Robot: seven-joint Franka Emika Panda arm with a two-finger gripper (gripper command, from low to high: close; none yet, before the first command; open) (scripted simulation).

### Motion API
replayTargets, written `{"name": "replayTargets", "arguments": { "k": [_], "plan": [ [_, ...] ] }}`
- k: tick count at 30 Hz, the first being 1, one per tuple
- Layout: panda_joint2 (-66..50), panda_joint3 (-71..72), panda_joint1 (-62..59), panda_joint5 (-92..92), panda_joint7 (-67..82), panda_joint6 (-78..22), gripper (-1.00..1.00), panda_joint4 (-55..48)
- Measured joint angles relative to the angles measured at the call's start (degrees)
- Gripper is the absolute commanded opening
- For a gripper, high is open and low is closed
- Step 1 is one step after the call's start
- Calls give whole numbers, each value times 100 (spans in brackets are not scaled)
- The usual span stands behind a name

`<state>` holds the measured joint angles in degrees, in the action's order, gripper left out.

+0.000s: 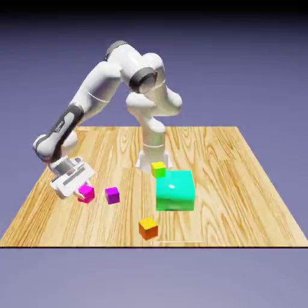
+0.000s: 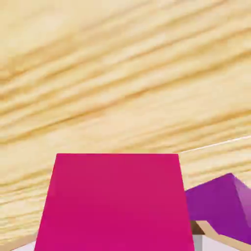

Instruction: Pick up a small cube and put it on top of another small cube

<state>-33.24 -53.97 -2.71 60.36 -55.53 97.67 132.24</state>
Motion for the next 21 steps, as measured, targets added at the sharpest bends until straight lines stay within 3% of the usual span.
{"name": "replayTargets", "arguments": {
  "k": [8, 14, 15, 21],
  "plan": [
    [1662, -301, 765, -1630, -135, 565, -100, 984],
    [973, 403, 689, -657, 469, 983, -100, 1259],
    [950, 426, 686, -625, 488, 996, 100, 1267],
    [1663, -282, 773, -1637, -122, 585, 100, 1007]
  ]
}}
